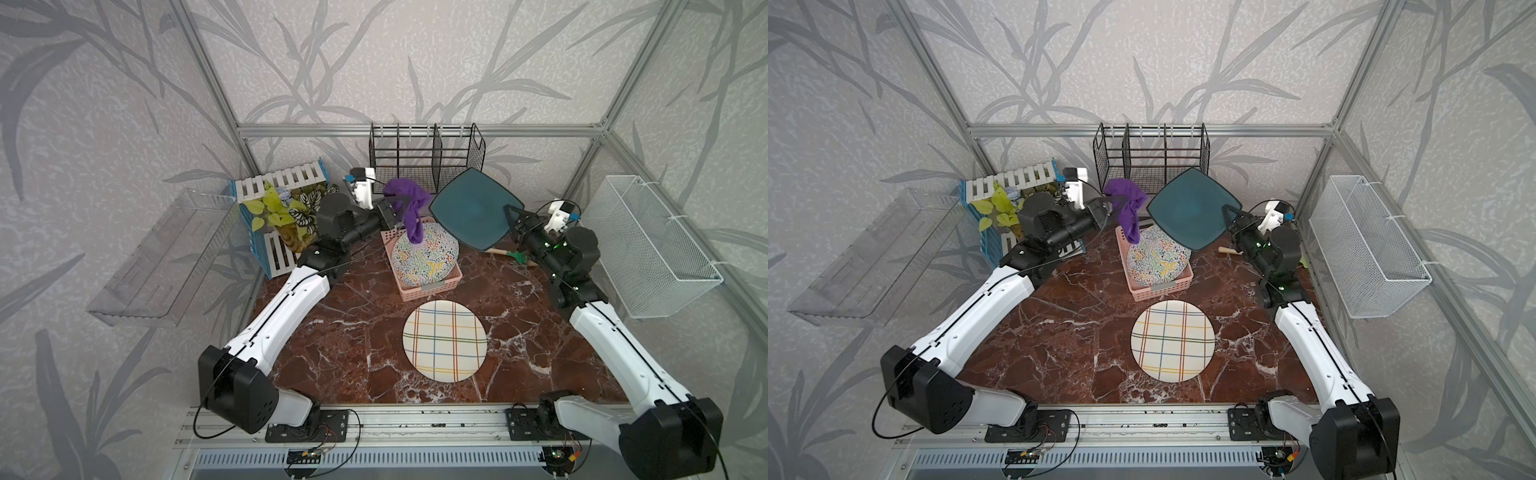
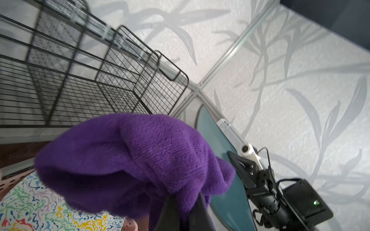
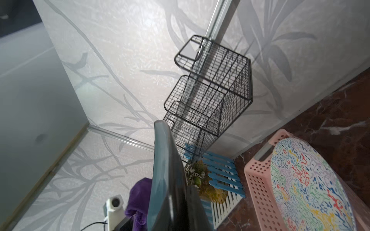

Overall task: Wipe the wet plate dry
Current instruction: Wipe the plate with towel.

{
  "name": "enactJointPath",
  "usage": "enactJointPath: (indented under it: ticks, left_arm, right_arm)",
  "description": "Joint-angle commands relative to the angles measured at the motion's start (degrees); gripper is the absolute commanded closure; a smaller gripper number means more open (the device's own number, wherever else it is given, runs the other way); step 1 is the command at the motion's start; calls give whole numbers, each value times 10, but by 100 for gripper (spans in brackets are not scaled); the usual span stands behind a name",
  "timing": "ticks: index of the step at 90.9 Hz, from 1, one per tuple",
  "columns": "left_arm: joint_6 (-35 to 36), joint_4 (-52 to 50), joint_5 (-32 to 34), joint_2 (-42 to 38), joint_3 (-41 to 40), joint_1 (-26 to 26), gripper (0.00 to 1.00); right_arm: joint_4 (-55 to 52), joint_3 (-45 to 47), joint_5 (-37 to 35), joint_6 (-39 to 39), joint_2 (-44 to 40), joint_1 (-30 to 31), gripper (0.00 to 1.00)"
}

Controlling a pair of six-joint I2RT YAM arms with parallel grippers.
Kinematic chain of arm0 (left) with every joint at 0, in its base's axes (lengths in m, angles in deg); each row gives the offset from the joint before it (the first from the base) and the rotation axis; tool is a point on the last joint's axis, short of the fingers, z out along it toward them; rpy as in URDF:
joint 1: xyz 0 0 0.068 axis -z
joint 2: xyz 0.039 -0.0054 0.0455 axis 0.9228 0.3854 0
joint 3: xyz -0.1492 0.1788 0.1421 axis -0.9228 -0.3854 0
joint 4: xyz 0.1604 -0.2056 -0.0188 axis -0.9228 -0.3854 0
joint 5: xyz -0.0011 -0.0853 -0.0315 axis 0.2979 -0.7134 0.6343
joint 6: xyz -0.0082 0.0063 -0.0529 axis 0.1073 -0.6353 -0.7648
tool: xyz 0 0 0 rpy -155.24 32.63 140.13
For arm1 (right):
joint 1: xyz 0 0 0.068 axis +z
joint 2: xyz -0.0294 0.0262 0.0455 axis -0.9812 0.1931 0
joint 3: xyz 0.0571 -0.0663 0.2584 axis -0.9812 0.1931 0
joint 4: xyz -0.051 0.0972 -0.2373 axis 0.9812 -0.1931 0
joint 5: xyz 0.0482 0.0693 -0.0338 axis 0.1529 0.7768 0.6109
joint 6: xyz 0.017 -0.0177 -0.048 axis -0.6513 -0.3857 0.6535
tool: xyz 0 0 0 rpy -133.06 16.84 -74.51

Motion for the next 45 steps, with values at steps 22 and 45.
enactJointPath:
  ticks: [22,45]
  left_arm:
    - [-395,458,-91,62,2,15,100]
    - [-525,599,-57,126,49,90,100]
  right_arm:
    - [223,-41,30,-76,-30,46,100]
    - [296,-70,1,-91,60,122,100]
